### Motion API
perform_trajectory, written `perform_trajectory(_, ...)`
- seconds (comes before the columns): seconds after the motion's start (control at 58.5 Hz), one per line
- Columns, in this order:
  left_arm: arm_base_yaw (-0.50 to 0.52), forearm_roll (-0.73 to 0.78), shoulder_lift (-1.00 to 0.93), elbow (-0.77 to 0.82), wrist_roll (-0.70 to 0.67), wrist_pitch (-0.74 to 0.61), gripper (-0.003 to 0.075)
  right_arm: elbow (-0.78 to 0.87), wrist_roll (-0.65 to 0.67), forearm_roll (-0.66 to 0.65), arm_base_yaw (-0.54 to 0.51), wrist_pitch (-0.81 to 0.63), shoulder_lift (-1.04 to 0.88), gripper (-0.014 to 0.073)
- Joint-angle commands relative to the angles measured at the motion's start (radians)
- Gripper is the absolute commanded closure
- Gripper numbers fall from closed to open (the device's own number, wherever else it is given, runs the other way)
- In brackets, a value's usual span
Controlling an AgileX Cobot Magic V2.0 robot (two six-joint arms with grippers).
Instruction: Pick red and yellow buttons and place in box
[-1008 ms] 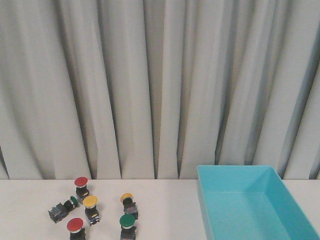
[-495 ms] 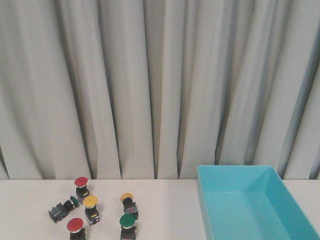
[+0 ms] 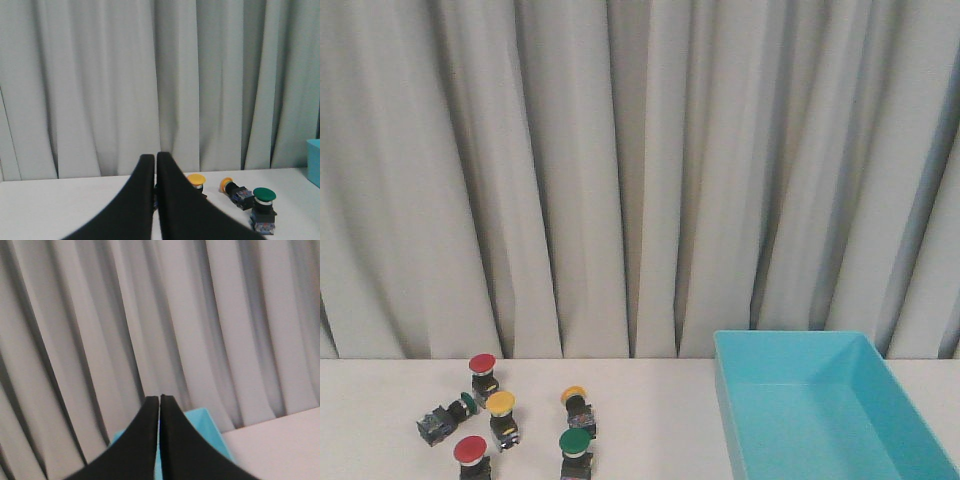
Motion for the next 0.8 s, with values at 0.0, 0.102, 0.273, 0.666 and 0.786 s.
perform_trajectory(0.0, -0.001, -0.002, -0.004, 0.002, -0.05, -0.119, 0.0726, 0.01, 0.059, 0.122, -0.007, -0.148, -0.019, 0.0598)
perform_trajectory(0.102, -0.001, -0.002, -0.004, 0.002, -0.164, -0.171, 0.0726, -0.009, 0.097, 0.176, -0.007, -0.141, -0.019, 0.0598)
perform_trajectory(0.273, -0.001, -0.001, -0.003, -0.051, -0.34, -0.174, 0.0724, -0.166, 0.11, 0.111, -0.007, -0.012, 0.021, 0.0595)
perform_trajectory(0.666, -0.004, -0.001, 0.217, -0.389, -0.338, 0.097, 0.0619, -0.49, 0.103, -0.092, -0.007, 0.089, 0.298, 0.0312)
perform_trajectory(0.786, -0.004, -0.001, 0.325, -0.466, -0.338, 0.101, 0.0519, -0.491, 0.106, -0.086, -0.007, 0.044, 0.335, 0.0155)
